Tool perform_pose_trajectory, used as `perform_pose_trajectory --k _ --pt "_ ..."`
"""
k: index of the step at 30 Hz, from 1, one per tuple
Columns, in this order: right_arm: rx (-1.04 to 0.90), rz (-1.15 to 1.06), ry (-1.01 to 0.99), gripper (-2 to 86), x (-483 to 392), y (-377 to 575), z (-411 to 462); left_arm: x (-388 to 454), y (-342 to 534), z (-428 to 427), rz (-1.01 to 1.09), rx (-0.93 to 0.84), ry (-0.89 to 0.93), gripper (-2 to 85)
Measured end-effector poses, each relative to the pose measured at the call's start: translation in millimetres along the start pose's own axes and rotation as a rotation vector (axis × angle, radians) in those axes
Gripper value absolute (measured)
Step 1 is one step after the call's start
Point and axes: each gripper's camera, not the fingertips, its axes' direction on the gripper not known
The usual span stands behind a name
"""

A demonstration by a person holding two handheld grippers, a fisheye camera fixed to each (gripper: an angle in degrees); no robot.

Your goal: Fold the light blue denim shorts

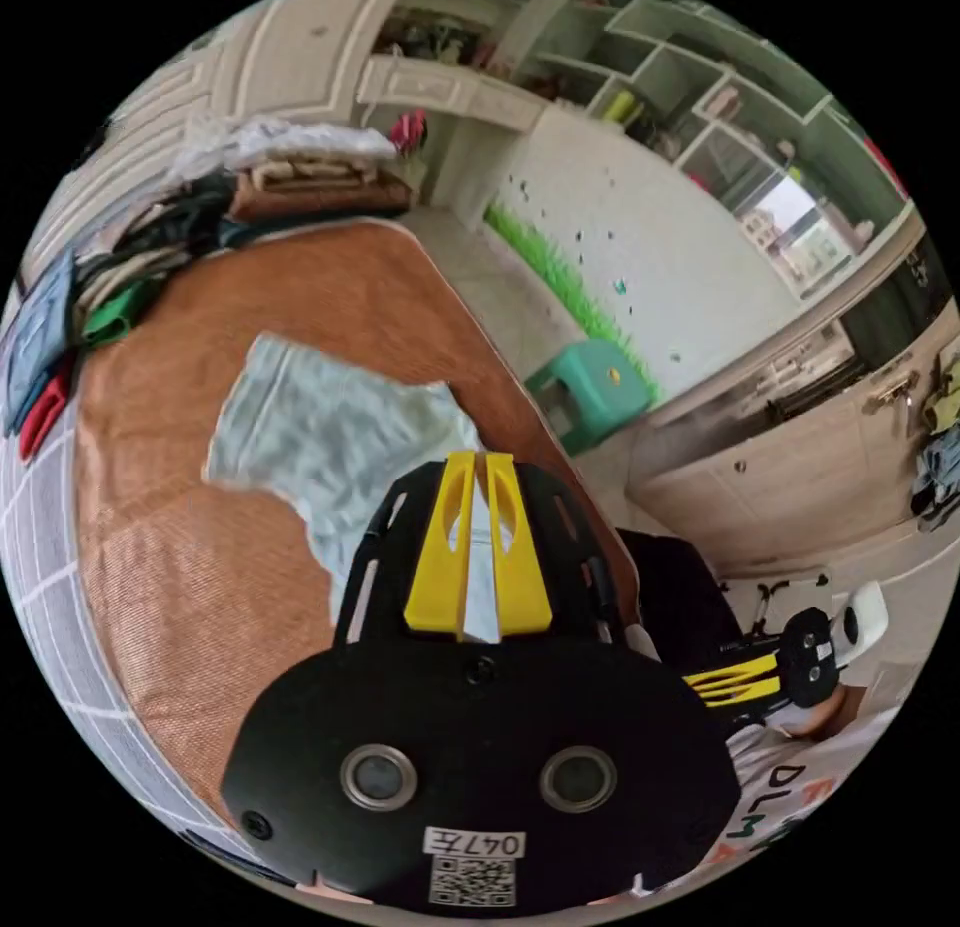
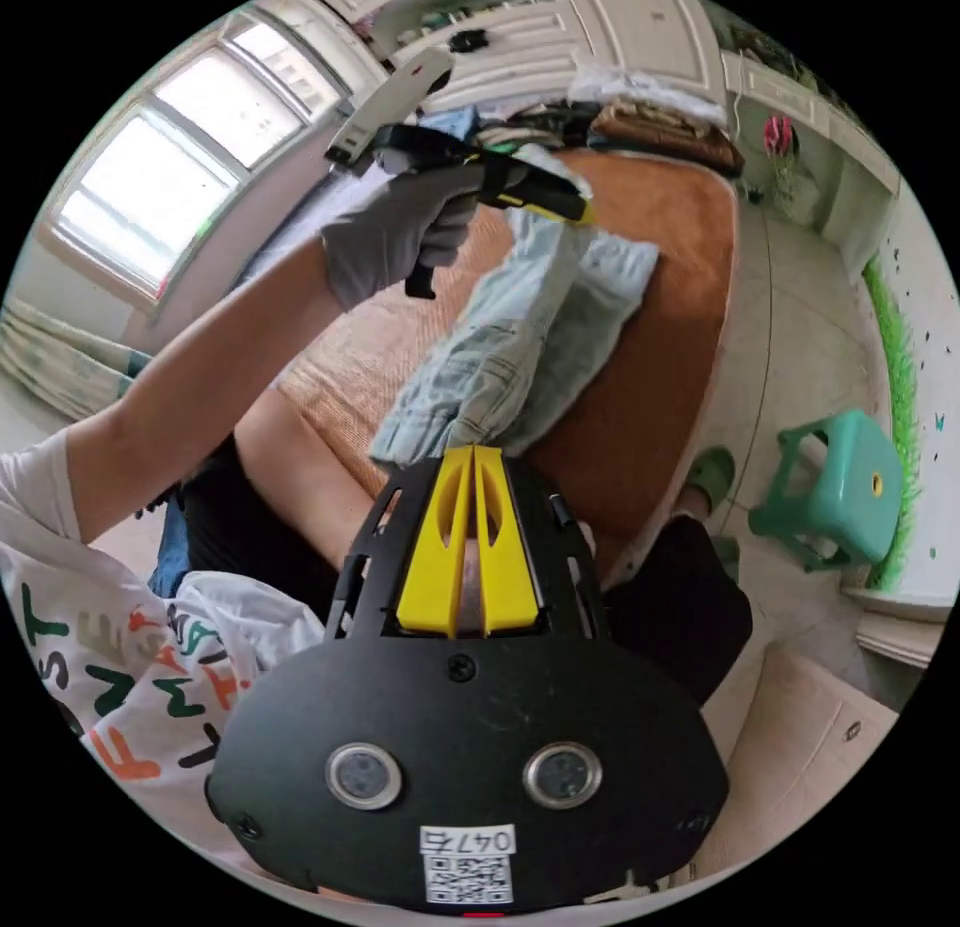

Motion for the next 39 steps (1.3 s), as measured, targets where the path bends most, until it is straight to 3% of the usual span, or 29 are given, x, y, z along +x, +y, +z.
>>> perform_pose_trajectory --k 4,8,14,18,21,27,35,39 --pt "-0.103 0.013 -0.082 -0.7 29.4 13.0 30.7 5.4 -4.2 31.9 -0.05 -0.066 0.136 10.5" --pt "-0.097 -0.021 -0.159 2.7 48.4 22.3 40.2 -1.2 22.9 -18.2 -0.037 -0.024 0.114 10.4" --pt "-0.116 -0.062 -0.051 9.0 67.6 22.9 56.8 -31.8 110.2 -88.3 -0.045 -0.054 0.088 9.1" --pt "-0.156 0.006 -0.29 5.8 89.1 14.3 91.2 -71.2 159.9 -109.9 -0.148 0.047 0.155 8.2" --pt "-0.184 0.057 -0.358 1.0 100.4 7.0 111.3 -95.7 184.5 -106.7 -0.226 0.124 0.247 7.7" --pt "-0.013 0.034 -0.532 -0.3 86.3 -23.1 94.1 -119.2 188.7 -116.0 -0.28 0.259 0.388 6.8" --pt "-0.203 0.196 -0.423 -0.3 95.6 15.0 188.4 -121.6 166.8 -95.4 -0.254 0.13 0.424 6.7" --pt "-0.193 0.208 -0.421 -0.3 100.9 20.2 200.6 -110.6 146.7 -85.4 -0.192 0.043 0.382 6.7"
